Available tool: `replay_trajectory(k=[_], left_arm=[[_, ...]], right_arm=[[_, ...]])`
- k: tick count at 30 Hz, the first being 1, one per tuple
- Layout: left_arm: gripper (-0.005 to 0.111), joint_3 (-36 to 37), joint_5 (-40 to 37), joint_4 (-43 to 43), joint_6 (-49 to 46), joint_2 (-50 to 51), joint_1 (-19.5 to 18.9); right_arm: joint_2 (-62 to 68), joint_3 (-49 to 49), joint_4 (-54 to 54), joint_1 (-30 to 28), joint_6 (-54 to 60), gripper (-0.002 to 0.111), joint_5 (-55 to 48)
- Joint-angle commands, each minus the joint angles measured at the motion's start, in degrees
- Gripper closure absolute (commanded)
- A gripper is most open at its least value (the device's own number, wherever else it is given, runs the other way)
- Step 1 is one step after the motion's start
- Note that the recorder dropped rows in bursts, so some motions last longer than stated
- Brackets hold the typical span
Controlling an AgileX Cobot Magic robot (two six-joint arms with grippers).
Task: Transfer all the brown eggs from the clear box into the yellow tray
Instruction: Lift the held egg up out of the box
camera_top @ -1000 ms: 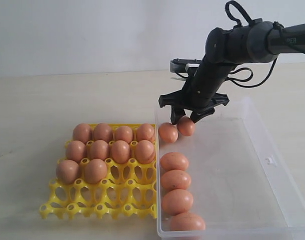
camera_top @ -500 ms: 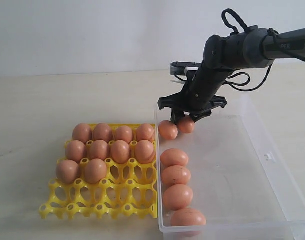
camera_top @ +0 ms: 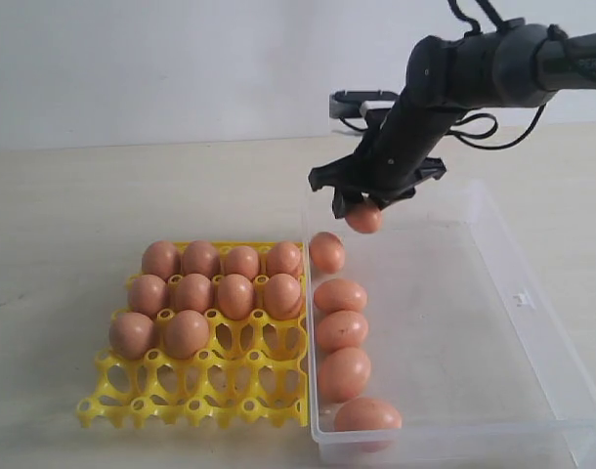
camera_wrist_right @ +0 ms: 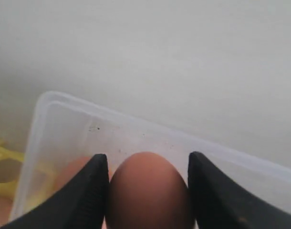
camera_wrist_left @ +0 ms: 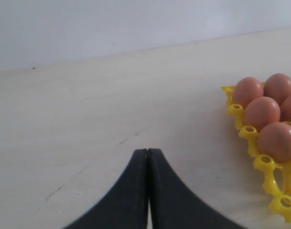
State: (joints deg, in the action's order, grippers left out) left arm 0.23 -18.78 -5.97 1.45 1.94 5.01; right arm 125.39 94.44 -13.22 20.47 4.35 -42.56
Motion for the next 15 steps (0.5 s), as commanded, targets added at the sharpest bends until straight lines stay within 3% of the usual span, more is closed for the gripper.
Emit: replay_trajectory(k=[1, 8, 15], left_arm=[[0.107, -0.2, 0.7, 0.1, 0.2, 0.1, 0.2], [0.107, -0.2, 0.7, 0.1, 0.2, 0.1, 0.2], [0.107, -0.2, 0.7, 0.1, 0.2, 0.1, 0.2]], right_arm=[[-7.5, -3.2, 0.5, 1.3, 1.2, 0.108, 5.5], [-19.5, -18.0, -2.4, 6.3, 1.8, 0.108, 20.0], [-28.5, -37.7, -4.6, 16.0, 2.0, 0.108, 48.5]])
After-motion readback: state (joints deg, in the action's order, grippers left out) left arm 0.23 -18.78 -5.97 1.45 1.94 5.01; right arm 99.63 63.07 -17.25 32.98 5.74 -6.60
